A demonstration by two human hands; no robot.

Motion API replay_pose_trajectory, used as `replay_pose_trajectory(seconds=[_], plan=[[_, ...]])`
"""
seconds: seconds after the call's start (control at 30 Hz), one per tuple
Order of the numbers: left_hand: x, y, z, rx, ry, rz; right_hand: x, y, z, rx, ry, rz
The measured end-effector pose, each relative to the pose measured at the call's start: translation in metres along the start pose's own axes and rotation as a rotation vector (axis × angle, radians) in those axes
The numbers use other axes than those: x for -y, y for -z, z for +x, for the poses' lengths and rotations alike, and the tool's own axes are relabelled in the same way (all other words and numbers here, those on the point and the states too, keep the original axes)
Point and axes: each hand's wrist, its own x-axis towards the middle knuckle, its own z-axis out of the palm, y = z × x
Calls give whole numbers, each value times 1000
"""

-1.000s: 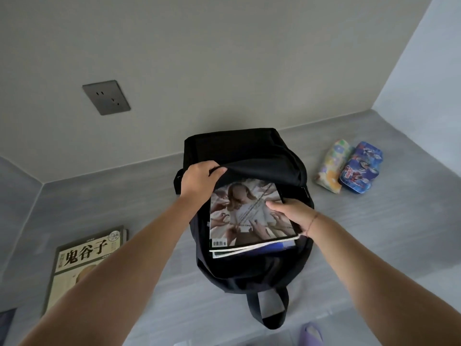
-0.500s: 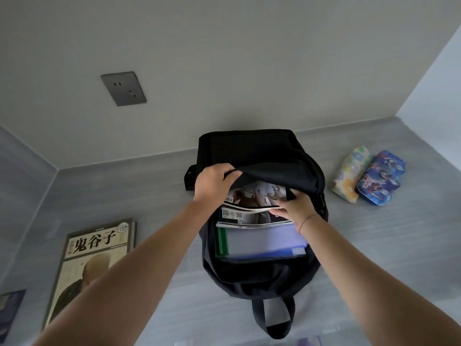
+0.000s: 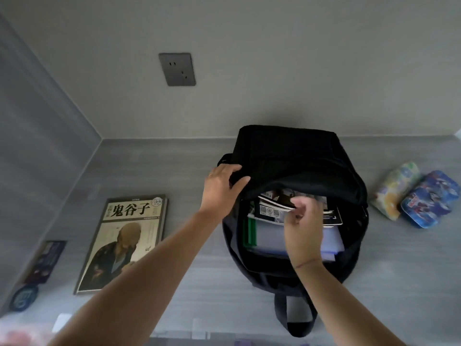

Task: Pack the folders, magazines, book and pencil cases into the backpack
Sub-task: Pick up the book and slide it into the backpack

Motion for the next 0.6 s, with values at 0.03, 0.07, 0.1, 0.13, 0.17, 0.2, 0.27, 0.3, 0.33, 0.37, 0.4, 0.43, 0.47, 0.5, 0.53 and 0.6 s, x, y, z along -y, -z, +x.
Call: replay_pose_trajectory(seconds=[0.03,0.07,0.1,0.13,0.17,0.2,0.27,0.3,0.33,0.37,0.4,0.43,0.47,0.5,0.53,0.6], plan=[[14,8,-5,-27,62,9,11,-13,-13,75,88,39],[30,17,-11,-56,124,13,20,-28,-25,173,137,79],[46,27,-19,-90,178,14,28,-46,-35,286,135,119],[64,38,-27,-129,230,17,36,-64,-44,409,88,151],[82,48,-36,-168,284,24,43,-82,-54,540,9,172],[102,58,-46,-204,346,41,47,-101,-62,669,-85,191],[139,80,-69,-277,518,91,51,-133,-79,864,-235,186],[155,91,-80,-307,625,105,52,-147,-87,929,-271,155],[171,102,-92,-330,729,104,52,-160,-94,983,-294,130],[187,111,-104,-333,819,97,53,-172,-102,1033,-323,112],[202,120,-116,-314,900,91,54,-182,-109,1077,-359,102],[216,127,-127,-281,985,77,57,-191,-116,1098,-404,101],[227,134,-137,-258,1061,39,58,-200,-121,1092,-444,116],[235,138,-144,-248,1115,-11,61,-207,-124,1079,-480,131],[241,141,-149,-245,1146,-59,63,-215,-127,1070,-514,154],[245,145,-151,-218,1170,-126,67,-224,-129,1041,-616,192]])
